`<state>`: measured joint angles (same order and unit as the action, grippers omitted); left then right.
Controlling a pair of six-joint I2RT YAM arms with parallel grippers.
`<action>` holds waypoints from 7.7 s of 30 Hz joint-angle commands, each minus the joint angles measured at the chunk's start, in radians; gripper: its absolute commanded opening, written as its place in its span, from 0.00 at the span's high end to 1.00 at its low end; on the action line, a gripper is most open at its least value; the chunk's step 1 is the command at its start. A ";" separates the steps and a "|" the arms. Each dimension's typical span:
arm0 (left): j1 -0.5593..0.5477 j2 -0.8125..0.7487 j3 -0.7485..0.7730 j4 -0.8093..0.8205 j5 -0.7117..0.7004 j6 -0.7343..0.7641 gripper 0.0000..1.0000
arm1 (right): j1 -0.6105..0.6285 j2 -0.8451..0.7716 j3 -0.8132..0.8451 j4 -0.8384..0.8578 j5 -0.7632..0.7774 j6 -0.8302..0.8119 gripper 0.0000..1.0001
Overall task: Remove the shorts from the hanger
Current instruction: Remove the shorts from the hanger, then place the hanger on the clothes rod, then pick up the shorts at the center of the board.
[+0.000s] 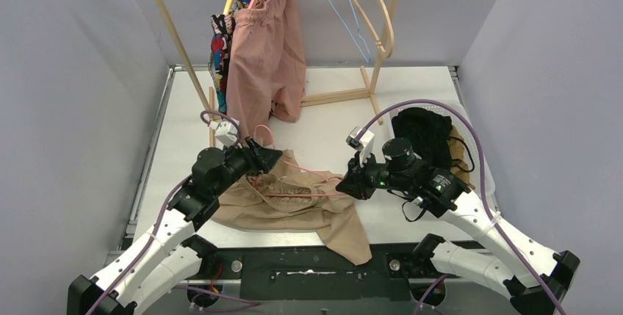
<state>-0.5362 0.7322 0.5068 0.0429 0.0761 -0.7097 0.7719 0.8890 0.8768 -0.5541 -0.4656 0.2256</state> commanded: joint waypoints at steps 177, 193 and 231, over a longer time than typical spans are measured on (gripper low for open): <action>-0.254 -0.219 0.125 -0.567 -1.060 0.123 0.18 | 0.406 0.567 0.122 0.473 0.429 -0.322 0.08; 0.095 -0.124 0.114 -0.562 -0.900 0.053 0.18 | 0.422 0.729 0.139 0.627 0.390 -0.274 0.02; 0.235 -0.150 0.109 -0.480 -0.741 0.140 0.17 | 0.465 0.018 0.100 0.467 1.099 -0.096 1.00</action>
<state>-0.3058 0.5873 0.5900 -0.5041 -0.6754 -0.5900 1.2385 0.9127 0.9649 -0.0284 0.5182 -0.0490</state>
